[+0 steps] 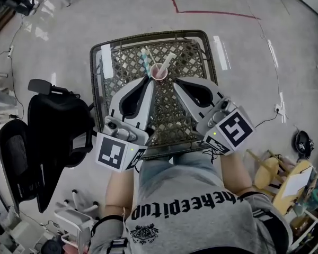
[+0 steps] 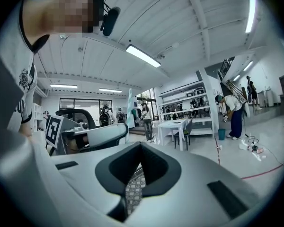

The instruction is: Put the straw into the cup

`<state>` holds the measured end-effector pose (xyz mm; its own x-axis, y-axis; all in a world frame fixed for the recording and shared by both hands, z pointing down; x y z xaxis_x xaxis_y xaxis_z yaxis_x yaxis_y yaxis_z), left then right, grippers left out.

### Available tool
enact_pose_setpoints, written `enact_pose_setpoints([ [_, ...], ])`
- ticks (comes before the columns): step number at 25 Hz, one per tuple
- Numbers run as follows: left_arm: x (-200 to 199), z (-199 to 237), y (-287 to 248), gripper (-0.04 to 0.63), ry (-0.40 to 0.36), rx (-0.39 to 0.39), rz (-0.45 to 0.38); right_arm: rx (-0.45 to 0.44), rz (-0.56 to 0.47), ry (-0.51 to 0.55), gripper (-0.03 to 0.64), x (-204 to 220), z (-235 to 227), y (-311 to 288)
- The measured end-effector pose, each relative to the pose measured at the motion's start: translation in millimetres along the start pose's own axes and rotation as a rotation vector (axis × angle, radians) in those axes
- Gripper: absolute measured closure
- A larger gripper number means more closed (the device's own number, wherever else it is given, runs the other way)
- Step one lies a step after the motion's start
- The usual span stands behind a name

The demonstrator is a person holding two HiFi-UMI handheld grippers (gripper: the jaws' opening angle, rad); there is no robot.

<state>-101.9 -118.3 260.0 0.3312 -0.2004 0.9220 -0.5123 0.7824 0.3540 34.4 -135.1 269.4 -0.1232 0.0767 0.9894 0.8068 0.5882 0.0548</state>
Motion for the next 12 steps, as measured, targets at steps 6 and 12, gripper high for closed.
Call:
enact_pose_setpoints([
  [6, 22, 10, -10, 0.532, -0.008, -0.018, -0.004, -0.015, 0.021, -0.028, 0.604, 18, -19, -8],
  [12, 40, 13, -12, 0.532, -0.007, -0.033, -0.024, -0.024, 0.034, -0.054, 0.604, 35, -29, -10],
])
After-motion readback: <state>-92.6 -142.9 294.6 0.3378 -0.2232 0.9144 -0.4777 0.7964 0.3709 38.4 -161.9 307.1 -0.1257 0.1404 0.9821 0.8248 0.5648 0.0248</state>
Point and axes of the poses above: the fingertips, and each gripper's own axes: y backward along the fingers, z to its left, x out of its underside, the point moved 6 cm from there along y, backward along the fingers, and after that the axes turned 11 degrees about -z, right-handed, at the moved point
